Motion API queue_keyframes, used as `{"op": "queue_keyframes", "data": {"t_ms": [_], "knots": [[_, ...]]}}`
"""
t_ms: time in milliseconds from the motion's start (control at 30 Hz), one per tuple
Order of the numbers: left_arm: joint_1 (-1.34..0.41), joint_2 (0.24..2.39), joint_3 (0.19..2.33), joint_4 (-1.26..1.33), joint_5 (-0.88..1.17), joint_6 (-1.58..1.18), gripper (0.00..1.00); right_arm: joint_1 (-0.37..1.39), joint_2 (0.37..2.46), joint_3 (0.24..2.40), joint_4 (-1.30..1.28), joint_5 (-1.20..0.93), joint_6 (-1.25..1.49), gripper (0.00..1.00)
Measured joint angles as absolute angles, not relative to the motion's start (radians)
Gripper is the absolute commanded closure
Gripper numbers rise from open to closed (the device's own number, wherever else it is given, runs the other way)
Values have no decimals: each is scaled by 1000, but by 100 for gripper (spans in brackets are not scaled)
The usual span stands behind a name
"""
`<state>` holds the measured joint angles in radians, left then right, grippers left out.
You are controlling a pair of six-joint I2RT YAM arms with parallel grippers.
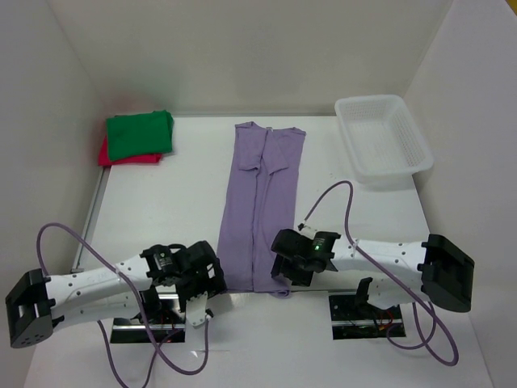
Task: Fold and stack the t-shirts
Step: Grab the bottom of the folded rectangular tshirt with both arms
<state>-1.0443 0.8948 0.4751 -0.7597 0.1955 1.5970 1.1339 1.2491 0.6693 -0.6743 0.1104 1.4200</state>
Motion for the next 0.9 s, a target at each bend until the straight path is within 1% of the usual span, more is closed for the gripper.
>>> {"op": "queue_keyframes", "data": {"t_ms": [100, 233, 300, 433, 467, 567, 600, 633, 667, 700, 833, 900], "knots": [[-1044, 960, 490, -760, 212, 1634, 4, 1124, 1250, 669, -658, 94, 1413, 30], [-1044, 1106, 551, -751, 233, 1658, 22, 1111, 1257, 669, -644, 84, 1392, 31], [-1052, 1145, 579, -737, 238, 1670, 22, 1105, 1265, 669, -640, 78, 1384, 31], [-1092, 1172, 594, -730, 252, 1674, 29, 1103, 1271, 669, -639, 66, 1374, 31], [-1098, 1171, 594, -734, 266, 1675, 29, 1103, 1271, 669, -638, 65, 1372, 31], [-1118, 1171, 593, -743, 297, 1669, 38, 1102, 1271, 669, -634, 59, 1371, 31], [-1121, 1174, 593, -746, 306, 1666, 43, 1102, 1271, 668, -634, 57, 1371, 31], [-1122, 1180, 593, -747, 315, 1661, 65, 1102, 1271, 668, -633, 52, 1370, 31], [-1123, 1192, 594, -751, 321, 1644, 76, 1102, 1272, 668, -632, 47, 1368, 31], [-1123, 1211, 596, -752, 330, 1639, 78, 1102, 1273, 668, -630, 42, 1366, 31], [-1123, 1276, 621, -736, 335, 1559, 77, 1102, 1280, 666, -629, 20, 1358, 31], [-1125, 1291, 630, -723, 337, 1512, 78, 1102, 1282, 662, -629, 11, 1351, 33]]}}
